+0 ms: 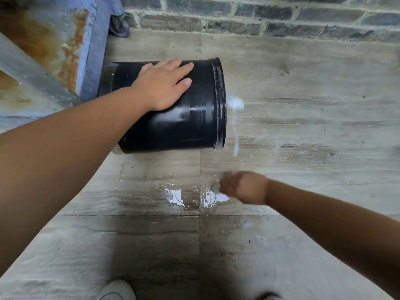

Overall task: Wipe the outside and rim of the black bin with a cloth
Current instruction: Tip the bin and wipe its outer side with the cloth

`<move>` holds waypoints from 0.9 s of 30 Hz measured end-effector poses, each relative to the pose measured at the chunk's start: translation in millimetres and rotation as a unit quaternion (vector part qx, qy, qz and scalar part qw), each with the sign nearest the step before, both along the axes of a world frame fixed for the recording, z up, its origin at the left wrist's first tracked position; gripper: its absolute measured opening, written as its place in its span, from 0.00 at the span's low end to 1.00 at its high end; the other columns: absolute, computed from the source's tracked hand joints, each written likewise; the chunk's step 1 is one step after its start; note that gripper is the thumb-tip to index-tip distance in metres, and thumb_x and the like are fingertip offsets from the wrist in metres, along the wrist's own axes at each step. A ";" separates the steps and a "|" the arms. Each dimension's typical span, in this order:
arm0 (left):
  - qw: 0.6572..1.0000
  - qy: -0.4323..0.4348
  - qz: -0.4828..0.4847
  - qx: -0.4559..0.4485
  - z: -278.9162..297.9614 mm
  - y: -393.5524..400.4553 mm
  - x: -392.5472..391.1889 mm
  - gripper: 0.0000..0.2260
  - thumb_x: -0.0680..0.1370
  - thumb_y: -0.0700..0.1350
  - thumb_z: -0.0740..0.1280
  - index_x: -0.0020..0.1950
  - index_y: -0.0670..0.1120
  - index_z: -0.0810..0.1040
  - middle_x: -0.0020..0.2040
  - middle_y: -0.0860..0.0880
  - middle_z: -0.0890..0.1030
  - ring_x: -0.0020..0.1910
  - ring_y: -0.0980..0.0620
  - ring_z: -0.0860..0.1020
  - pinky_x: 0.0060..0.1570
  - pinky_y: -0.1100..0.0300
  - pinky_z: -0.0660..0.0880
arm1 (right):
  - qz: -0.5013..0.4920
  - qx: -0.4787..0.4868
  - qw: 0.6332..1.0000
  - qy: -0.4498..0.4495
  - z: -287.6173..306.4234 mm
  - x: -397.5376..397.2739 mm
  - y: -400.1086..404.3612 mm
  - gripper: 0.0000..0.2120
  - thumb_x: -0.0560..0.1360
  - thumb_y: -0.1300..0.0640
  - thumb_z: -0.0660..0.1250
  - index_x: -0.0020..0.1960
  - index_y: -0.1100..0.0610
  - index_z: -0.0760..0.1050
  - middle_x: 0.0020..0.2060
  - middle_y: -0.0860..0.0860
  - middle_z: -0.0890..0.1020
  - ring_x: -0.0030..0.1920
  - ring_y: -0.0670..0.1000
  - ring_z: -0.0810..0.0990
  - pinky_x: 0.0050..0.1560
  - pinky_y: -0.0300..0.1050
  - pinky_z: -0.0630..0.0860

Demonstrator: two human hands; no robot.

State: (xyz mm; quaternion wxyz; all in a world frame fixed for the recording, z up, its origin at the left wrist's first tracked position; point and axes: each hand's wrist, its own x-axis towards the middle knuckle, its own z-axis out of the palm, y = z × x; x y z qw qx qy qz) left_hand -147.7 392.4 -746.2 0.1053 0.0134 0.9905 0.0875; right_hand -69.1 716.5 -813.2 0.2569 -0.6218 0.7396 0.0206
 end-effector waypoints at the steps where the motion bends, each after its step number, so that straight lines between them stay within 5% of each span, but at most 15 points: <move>1: 1.000 -0.001 -0.002 -0.002 0.3 -0.6 -1.2 0.27 0.80 0.62 0.43 0.78 0.59 0.54 0.80 0.48 0.57 0.78 0.45 0.55 0.72 0.41 0.52 | -0.002 0.008 1.000 -0.023 -4.7 7.8 7.3 0.16 0.79 0.67 0.58 0.64 0.60 0.75 0.59 0.59 0.81 0.60 0.60 0.79 0.59 0.56 0.77; 7: 0.994 0.093 0.018 0.048 11.5 3.0 12.5 0.27 0.78 0.61 0.54 0.72 0.50 0.69 0.61 0.41 0.71 0.63 0.39 0.68 0.66 0.45 0.64 | -0.265 -0.171 0.936 -0.160 14.8 15.6 -6.0 0.14 0.77 0.63 0.62 0.63 0.58 0.76 0.55 0.56 0.83 0.52 0.57 0.82 0.52 0.48 0.79; 11: 0.992 0.103 -0.025 -0.062 20.2 2.9 44.5 0.30 0.77 0.65 0.51 0.74 0.49 0.65 0.66 0.44 0.74 0.65 0.41 0.72 0.65 0.41 0.64 | -0.286 -0.278 0.904 -0.158 45.3 4.8 -33.6 0.10 0.76 0.63 0.65 0.57 0.60 0.78 0.49 0.50 0.83 0.47 0.46 0.81 0.49 0.33 0.73; 13: 0.993 0.086 -0.027 -0.071 23.9 -0.9 69.0 0.33 0.76 0.66 0.51 0.75 0.48 0.62 0.71 0.44 0.72 0.69 0.43 0.70 0.65 0.40 0.64 | -0.338 -0.311 0.863 -0.211 58.3 0.8 -46.6 0.10 0.76 0.62 0.65 0.57 0.58 0.79 0.47 0.42 0.81 0.43 0.36 0.78 0.44 0.25 0.70; 17: 0.992 0.097 0.025 -0.071 20.8 -22.8 139.3 0.34 0.74 0.65 0.57 0.74 0.46 0.61 0.73 0.44 0.68 0.73 0.43 0.65 0.66 0.40 0.64 | -0.444 -0.330 0.748 -0.365 75.5 -6.9 -69.0 0.13 0.77 0.60 0.67 0.59 0.49 0.78 0.51 0.37 0.81 0.50 0.34 0.79 0.50 0.28 0.72; 20: 0.967 0.150 0.202 0.031 4.8 -26.7 195.8 0.32 0.72 0.60 0.65 0.70 0.43 0.63 0.67 0.41 0.70 0.64 0.39 0.68 0.61 0.42 0.67 | -0.483 -0.323 0.656 -0.482 79.3 -9.9 -73.9 0.09 0.75 0.57 0.68 0.53 0.49 0.80 0.33 0.42 0.82 0.31 0.45 0.78 0.35 0.40 0.77; 22: 0.920 0.122 0.347 0.137 -12.0 -22.5 218.0 0.34 0.73 0.55 0.70 0.72 0.40 0.62 0.67 0.39 0.69 0.65 0.39 0.68 0.64 0.43 0.67 | -0.489 -0.312 0.572 -0.580 80.1 -9.9 -77.2 0.03 0.75 0.57 0.67 0.46 0.52 0.80 0.24 0.49 0.78 0.21 0.49 0.71 0.28 0.42 0.73; 25: 0.834 0.032 0.456 0.310 -28.7 -21.2 219.4 0.32 0.74 0.53 0.71 0.73 0.44 0.62 0.65 0.48 0.73 0.63 0.49 0.71 0.62 0.54 0.67 | -0.499 -0.274 0.493 -0.658 79.0 -10.0 -81.9 0.08 0.73 0.54 0.68 0.35 0.52 0.75 0.24 0.51 0.75 0.21 0.49 0.70 0.25 0.40 0.68; 27: 0.820 -0.011 0.443 0.362 -33.5 -27.7 209.5 0.21 0.76 0.53 0.69 0.66 0.46 0.72 0.58 0.50 0.80 0.58 0.50 0.77 0.57 0.57 0.70 | -0.493 -0.242 0.483 -0.682 78.1 -9.0 -84.1 0.08 0.72 0.55 0.68 0.34 0.52 0.75 0.27 0.53 0.77 0.25 0.51 0.72 0.27 0.41 0.69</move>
